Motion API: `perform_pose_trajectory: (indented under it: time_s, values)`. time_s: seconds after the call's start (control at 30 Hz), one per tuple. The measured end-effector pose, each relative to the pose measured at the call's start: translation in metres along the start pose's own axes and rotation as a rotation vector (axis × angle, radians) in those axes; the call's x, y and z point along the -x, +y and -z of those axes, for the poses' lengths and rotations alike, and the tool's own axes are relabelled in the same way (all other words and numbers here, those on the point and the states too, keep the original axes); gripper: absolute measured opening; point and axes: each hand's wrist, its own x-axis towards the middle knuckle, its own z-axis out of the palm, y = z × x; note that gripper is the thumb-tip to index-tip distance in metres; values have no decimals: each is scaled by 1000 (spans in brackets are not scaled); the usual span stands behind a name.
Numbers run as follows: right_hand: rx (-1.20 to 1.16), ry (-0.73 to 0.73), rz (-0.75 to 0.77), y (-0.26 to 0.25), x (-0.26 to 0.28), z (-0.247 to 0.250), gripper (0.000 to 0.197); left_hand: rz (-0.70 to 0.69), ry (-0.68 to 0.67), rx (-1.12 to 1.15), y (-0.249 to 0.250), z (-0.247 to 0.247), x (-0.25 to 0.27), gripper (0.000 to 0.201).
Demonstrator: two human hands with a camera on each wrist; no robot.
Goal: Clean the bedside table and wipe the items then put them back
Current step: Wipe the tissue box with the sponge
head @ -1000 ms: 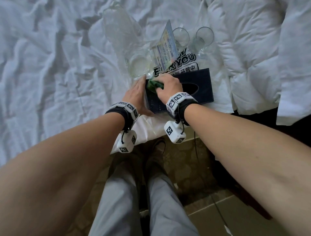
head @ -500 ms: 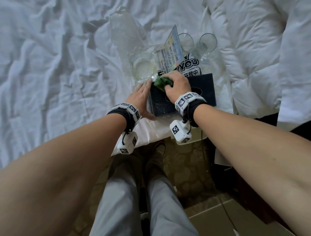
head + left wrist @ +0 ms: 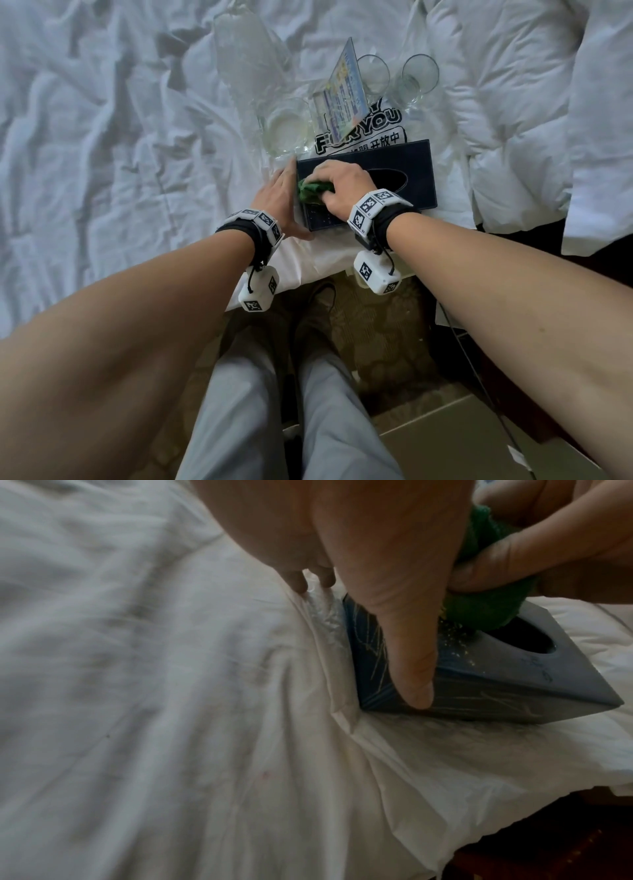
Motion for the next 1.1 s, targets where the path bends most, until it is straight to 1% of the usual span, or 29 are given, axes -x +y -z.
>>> perform_pose_trajectory:
  time_s: [0.1, 0.27, 0.37, 0.53, 0.6, 0.67, 0.7, 0.77, 0.83, 0.9, 0.97, 1.03, 1.1]
  values:
    - [33, -64, 25, 2, 11, -3, 40, -47, 14, -50, -1, -1, 1, 152]
    - [173, -257, 87, 6, 30, -1, 42, -63, 17, -155, 0, -2, 1, 150]
    - [257, -354, 115, 5, 30, 6, 44, -71, 15, -204, 3, -2, 2, 150]
    - [443, -532, 160, 0, 26, 20, 48, -68, -31, -257, 7, 6, 3, 148]
    - [475, -600, 148, 1, 26, 25, 48, -53, -34, -265, 10, 8, 3, 148]
    - [403, -619, 67, 10, 30, 31, 49, -26, -42, -276, 14, 10, 0, 148]
    - [337, -605, 12, 15, 33, 36, 49, -14, -47, -287, 18, 12, -1, 147]
    - [160, -534, -120, 26, 42, 44, 42, 7, -59, -308, 23, 14, -1, 145]
    - [-63, -418, -271, 36, 50, 49, 34, 18, -63, -323, 26, 17, 0, 142]
    - [-303, -271, -399, 43, 60, 51, 26, 0, -38, -340, 30, 18, 3, 135]
    - [-484, -145, -509, 50, 68, 51, 22, -50, 11, -361, 36, 18, 5, 120]
    - [-620, -60, -581, 56, 76, 49, 19, -118, 80, -349, 46, 18, 8, 99]
    - [-741, 23, -645, 67, 84, 46, 26, -177, 136, -323, 60, 17, 7, 79]
